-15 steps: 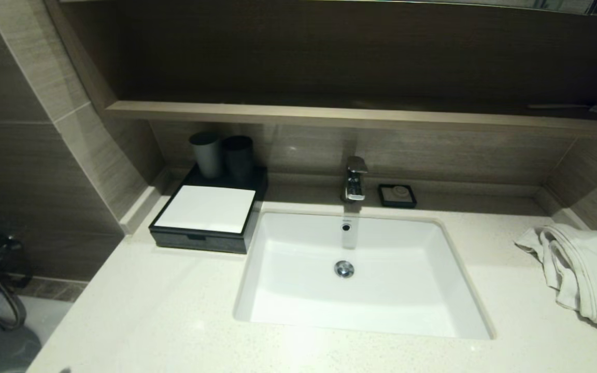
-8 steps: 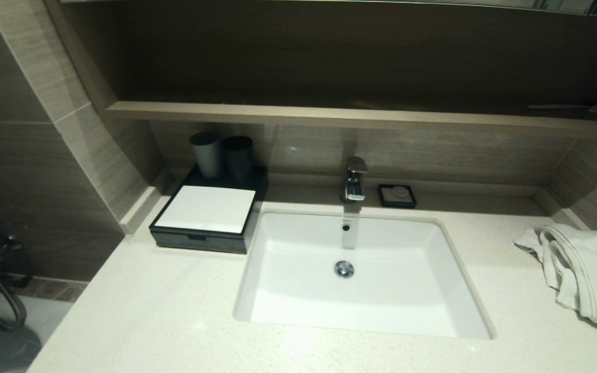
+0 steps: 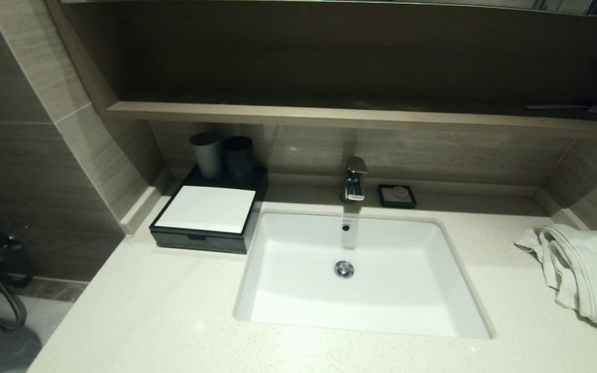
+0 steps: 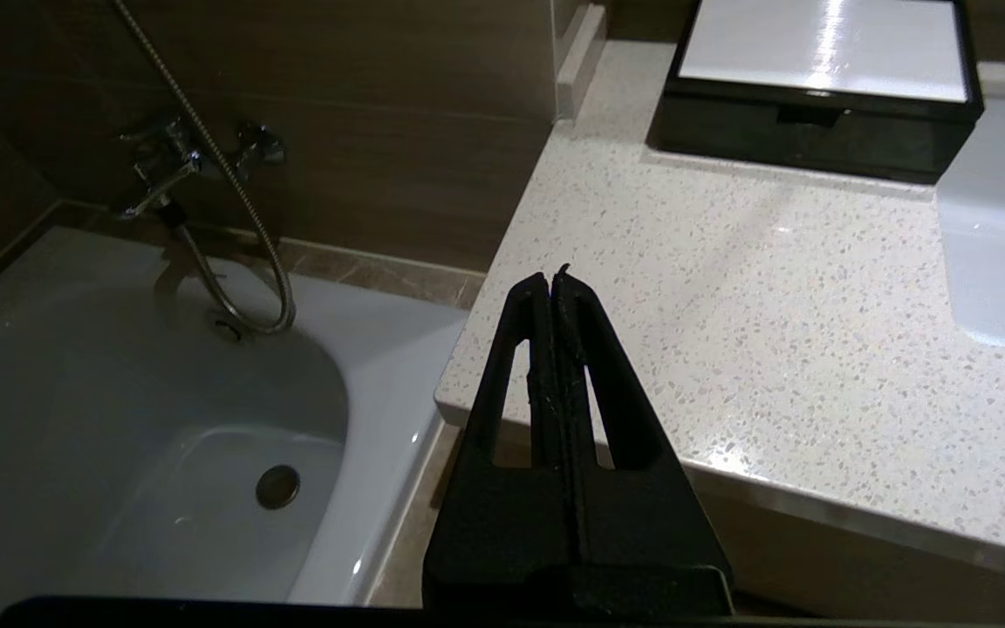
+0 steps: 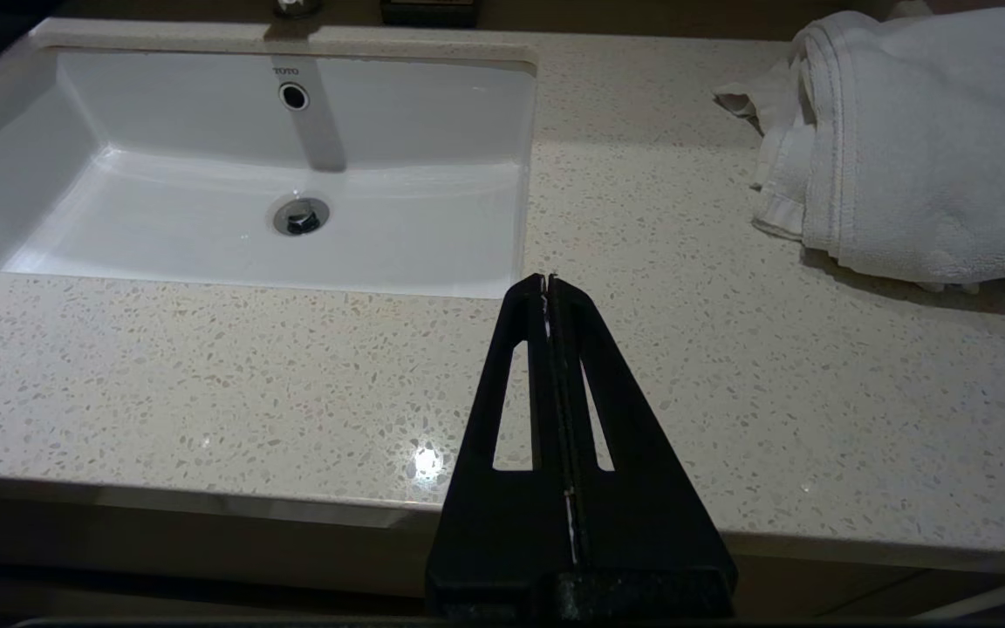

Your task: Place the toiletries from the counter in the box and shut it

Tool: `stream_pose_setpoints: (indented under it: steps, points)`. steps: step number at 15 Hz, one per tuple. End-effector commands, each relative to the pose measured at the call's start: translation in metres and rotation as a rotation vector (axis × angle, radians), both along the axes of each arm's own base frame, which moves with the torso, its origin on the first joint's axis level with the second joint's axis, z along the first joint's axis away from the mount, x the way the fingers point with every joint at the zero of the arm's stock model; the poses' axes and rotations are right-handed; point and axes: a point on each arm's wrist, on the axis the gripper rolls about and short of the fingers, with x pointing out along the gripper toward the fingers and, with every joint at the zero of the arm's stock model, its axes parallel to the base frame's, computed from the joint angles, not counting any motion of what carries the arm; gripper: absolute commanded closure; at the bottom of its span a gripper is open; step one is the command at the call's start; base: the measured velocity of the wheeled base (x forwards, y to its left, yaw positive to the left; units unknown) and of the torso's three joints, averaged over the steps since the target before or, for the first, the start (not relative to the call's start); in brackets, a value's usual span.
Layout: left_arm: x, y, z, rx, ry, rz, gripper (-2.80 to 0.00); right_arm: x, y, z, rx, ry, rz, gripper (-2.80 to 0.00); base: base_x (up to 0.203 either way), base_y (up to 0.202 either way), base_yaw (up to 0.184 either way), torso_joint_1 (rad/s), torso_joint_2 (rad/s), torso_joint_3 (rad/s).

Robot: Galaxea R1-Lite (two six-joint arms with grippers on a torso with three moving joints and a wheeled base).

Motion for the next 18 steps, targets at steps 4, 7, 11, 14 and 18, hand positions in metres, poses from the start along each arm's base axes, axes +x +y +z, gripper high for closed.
stream_pose_setpoints:
  steps: [4,7,11,14,18]
  points:
    - [0.004,-0.002,-0.008,0.004,-0.149,-0.093,0.00,0.000,0.000,0.000,0.000,0.000,0.000,0.00,0.000,0.000,0.000,0.000,0.00,0.000]
    - [0.003,-0.004,-0.017,0.008,-0.186,-0.155,0.00,0.000,0.000,0.000,0.000,0.000,0.000,0.00,0.000,0.000,0.000,0.000,0.00,0.000]
    - [0.007,-0.004,-0.030,0.009,-0.172,-0.183,0.00,0.000,0.000,0.000,0.000,0.000,0.000,0.00,0.000,0.000,0.000,0.000,0.00,0.000]
    - [0.012,-0.004,-0.041,0.010,-0.165,-0.185,0.00,0.000,0.000,0.000,0.000,0.000,0.000,0.00,0.000,0.000,0.000,0.000,0.00,0.000]
    - [0.016,-0.005,-0.049,0.010,-0.158,-0.233,0.00,0.000,0.000,0.000,0.000,0.000,0.000,0.00,0.000,0.000,0.000,0.000,0.00,0.000]
